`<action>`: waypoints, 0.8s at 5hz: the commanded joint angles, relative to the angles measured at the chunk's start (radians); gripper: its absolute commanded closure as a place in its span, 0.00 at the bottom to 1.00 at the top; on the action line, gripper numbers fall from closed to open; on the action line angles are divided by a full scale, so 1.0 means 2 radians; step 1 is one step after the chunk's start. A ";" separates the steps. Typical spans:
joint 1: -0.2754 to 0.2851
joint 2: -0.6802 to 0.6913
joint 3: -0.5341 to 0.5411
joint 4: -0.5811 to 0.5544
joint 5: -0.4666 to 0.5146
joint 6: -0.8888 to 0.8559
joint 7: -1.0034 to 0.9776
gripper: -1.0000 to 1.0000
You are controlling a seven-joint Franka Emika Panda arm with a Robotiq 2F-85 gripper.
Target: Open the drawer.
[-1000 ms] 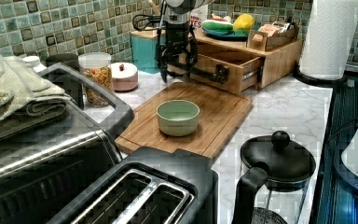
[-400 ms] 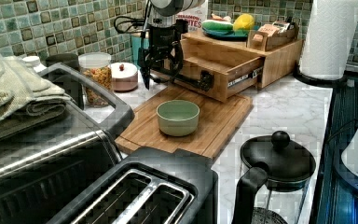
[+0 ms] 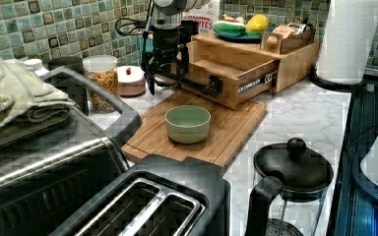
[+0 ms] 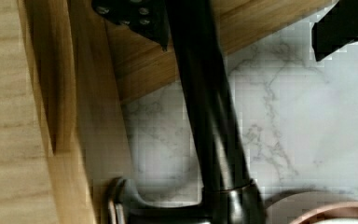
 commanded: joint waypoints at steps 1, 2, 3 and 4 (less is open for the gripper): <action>0.044 -0.008 0.073 0.041 0.048 0.029 0.027 0.00; 0.045 -0.008 0.072 0.041 0.048 0.029 0.027 0.00; 0.045 -0.008 0.072 0.041 0.048 0.029 0.026 0.00; 0.055 -0.009 0.061 0.041 0.056 0.029 0.021 0.00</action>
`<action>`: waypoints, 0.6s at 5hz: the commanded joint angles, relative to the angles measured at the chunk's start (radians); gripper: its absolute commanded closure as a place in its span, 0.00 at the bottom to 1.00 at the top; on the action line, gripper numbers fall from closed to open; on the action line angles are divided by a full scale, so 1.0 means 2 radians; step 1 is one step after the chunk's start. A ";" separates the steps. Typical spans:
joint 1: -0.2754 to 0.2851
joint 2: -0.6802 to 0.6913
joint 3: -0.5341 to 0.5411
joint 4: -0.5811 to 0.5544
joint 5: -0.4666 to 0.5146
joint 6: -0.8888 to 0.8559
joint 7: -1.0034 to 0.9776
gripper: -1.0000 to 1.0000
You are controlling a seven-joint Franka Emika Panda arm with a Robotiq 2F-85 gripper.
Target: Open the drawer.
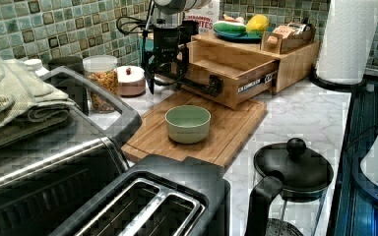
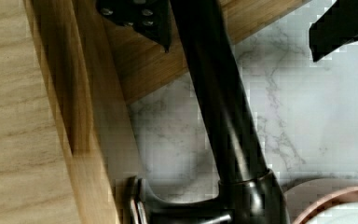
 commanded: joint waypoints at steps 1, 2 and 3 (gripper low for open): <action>0.054 -0.008 0.069 0.041 0.034 0.024 0.016 0.00; 0.054 -0.009 0.069 0.041 0.034 0.024 0.016 0.00; 0.054 -0.009 0.068 0.041 0.034 0.024 0.016 0.00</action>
